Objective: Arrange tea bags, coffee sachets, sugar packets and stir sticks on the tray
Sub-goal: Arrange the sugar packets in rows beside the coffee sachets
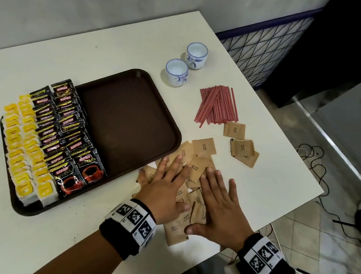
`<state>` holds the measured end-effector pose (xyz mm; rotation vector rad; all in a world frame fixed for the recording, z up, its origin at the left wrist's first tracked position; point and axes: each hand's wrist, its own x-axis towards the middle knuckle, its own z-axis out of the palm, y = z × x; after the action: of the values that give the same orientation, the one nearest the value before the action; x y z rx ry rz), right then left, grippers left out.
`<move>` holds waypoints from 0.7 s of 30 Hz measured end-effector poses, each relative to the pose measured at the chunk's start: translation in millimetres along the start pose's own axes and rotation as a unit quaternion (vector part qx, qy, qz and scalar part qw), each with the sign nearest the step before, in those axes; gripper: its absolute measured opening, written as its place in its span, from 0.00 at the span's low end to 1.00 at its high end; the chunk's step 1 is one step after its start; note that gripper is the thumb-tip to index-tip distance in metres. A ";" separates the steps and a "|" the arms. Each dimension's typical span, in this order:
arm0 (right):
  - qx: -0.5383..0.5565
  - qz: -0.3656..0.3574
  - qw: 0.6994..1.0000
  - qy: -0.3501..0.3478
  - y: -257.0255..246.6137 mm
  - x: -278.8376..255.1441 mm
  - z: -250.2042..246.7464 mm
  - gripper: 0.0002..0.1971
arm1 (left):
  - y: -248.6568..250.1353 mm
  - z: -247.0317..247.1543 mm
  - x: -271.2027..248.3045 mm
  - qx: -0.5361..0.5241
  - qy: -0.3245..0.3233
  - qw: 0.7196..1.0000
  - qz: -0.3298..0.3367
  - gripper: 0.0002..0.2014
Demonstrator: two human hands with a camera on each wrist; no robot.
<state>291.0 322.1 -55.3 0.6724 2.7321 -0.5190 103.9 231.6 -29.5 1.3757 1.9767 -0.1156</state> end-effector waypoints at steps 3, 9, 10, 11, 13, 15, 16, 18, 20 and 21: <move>-0.007 -0.024 1.000 -0.005 -8.1 0.0 3.4 0.66 | -6.7 5.8 -13.0 -0.003 0.008 1.000 -0.014 0.49; -0.030 -0.094 0.995 -0.021 -19.4 6.2 7.8 0.66 | -23.1 15.1 -39.9 -0.030 0.015 0.998 -0.044 0.49; -0.032 -0.101 0.994 -0.024 -20.3 8.4 8.4 0.66 | -25.8 15.9 -43.0 -0.035 0.020 0.998 -0.047 0.49; -0.033 -0.105 0.993 -0.031 -21.0 10.8 8.5 0.66 | -28.5 16.8 -45.5 -0.037 0.024 0.998 -0.050 0.49; -0.031 -0.113 0.992 -0.045 -22.9 13.3 6.1 0.66 | -33.0 17.4 -49.5 -0.041 0.026 0.997 -0.057 0.50; -0.006 -0.119 0.992 -0.038 -23.9 12.8 -2.3 0.66 | -35.1 16.5 -53.6 -0.052 0.020 0.996 -0.064 0.50; 0.022 -0.113 0.993 -0.032 -22.0 12.8 -11.7 0.65 | -35.0 14.7 -55.8 -0.056 0.018 0.996 -0.066 0.50; 0.081 -0.081 0.993 0.013 -6.0 16.1 -34.3 0.58 | -32.4 10.0 -59.5 -0.055 0.025 0.996 -0.067 0.49; 0.122 -0.015 0.986 0.109 26.5 27.9 -56.3 0.46 | -26.3 2.4 -58.7 -0.053 0.053 0.995 -0.060 0.46; 0.132 0.030 0.980 0.146 46.0 36.1 -65.8 0.42 | -21.7 -2.3 -55.7 -0.053 0.073 0.995 -0.050 0.43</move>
<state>270.8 400.9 -21.6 0.9625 2.9286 -0.8388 94.2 179.7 -1.4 1.2484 2.1406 0.0437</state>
